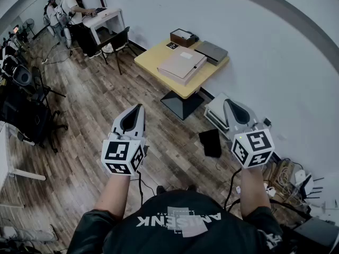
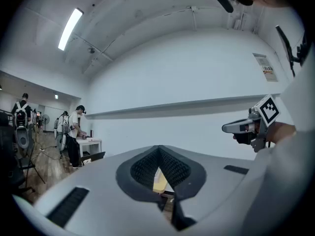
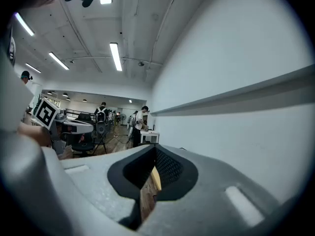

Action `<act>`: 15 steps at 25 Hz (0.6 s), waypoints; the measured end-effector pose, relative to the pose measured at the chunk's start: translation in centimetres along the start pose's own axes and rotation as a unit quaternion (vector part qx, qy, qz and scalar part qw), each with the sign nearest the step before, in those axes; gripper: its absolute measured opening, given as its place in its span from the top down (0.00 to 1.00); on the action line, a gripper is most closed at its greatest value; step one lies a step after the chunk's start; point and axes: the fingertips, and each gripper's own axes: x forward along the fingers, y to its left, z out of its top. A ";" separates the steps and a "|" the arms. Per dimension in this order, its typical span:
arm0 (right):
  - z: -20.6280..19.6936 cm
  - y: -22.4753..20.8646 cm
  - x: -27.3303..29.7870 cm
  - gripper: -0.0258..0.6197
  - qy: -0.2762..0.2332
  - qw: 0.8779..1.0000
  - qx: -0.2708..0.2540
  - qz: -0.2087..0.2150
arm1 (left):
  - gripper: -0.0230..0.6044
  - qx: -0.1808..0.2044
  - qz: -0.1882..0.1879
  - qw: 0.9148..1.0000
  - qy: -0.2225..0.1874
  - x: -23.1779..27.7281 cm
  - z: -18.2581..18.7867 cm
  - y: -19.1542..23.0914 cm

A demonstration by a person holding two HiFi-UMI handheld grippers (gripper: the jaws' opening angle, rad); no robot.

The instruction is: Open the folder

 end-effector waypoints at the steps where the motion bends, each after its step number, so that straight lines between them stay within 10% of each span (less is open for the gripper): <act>1: -0.1 0.1 0.0 0.96 0.001 1.000 -0.001 0.001 | 0.97 0.000 0.001 1.000 0.000 -0.1 0.0 0.0; 15: 0.0 1.9 -0.1 0.96 -0.003 1.000 0.003 0.004 | 0.97 -0.004 0.003 1.000 -0.002 -1.6 -0.3 0.5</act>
